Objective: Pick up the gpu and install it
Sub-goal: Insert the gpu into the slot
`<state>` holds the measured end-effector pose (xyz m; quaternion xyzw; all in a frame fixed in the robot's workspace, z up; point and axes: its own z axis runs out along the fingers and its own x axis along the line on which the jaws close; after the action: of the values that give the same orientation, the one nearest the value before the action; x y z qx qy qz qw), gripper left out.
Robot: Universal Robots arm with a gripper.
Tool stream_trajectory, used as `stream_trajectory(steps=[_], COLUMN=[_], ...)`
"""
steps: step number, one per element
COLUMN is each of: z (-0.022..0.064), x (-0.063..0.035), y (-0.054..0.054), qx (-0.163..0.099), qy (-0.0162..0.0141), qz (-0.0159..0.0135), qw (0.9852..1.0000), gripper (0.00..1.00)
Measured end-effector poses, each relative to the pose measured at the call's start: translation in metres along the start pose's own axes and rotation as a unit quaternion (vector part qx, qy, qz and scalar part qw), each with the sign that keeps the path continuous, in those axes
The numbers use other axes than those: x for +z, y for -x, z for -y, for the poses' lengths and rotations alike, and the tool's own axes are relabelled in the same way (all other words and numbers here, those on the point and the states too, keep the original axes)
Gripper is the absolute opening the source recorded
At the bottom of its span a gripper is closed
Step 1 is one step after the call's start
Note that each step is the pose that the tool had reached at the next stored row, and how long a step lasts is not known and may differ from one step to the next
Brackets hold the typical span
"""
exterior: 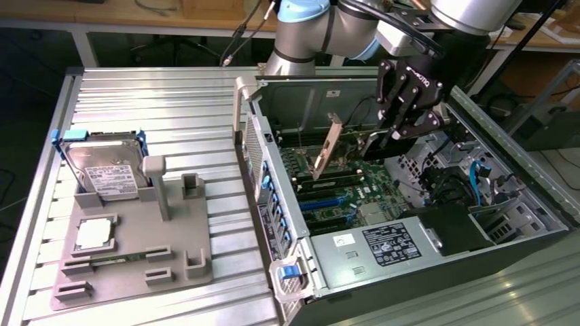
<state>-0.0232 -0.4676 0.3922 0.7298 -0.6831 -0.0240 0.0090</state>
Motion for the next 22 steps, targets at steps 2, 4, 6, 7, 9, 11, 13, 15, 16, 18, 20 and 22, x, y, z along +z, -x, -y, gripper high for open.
stream_trajectory(steps=[2,4,6,7,9,11,13,15,16,18,20,22], z=[0.0,0.0,0.0001,0.0001,0.0001,0.0001,0.0001,0.0002,0.0002,0.0001,0.0002,0.0002], x=[0.0004,0.0008,0.0011,0.0013,0.0017,0.0021,0.0026,0.0031,0.0034,0.0039,0.0045,0.0051], y=[0.0,0.0,0.0,0.0,0.0,-0.0001,-0.0001,-0.0001,-0.0001,-0.0001,-0.0001,-0.0001], qx=[0.0,0.0,0.0,0.0,0.0,0.0,0.0,0.0,0.0,0.0,0.0,0.0], qy=[0.0,-0.0001,0.0,-0.0001,-0.0001,-0.0001,-0.0001,-0.0001,-0.0002,-0.0003,-0.0004,-0.0007], qz=[0.0,0.0,0.0,0.0,0.0,0.0,0.0,0.0,0.0,0.0,0.0,-0.0001], qw=[1.0,1.0,1.0,1.0,1.0,1.0,1.0,1.0,1.0,1.0,1.0,1.0], gripper=[0.27,0.27,0.27,0.27,0.27,0.27,0.27,0.27,0.27,0.27,0.27,0.27])
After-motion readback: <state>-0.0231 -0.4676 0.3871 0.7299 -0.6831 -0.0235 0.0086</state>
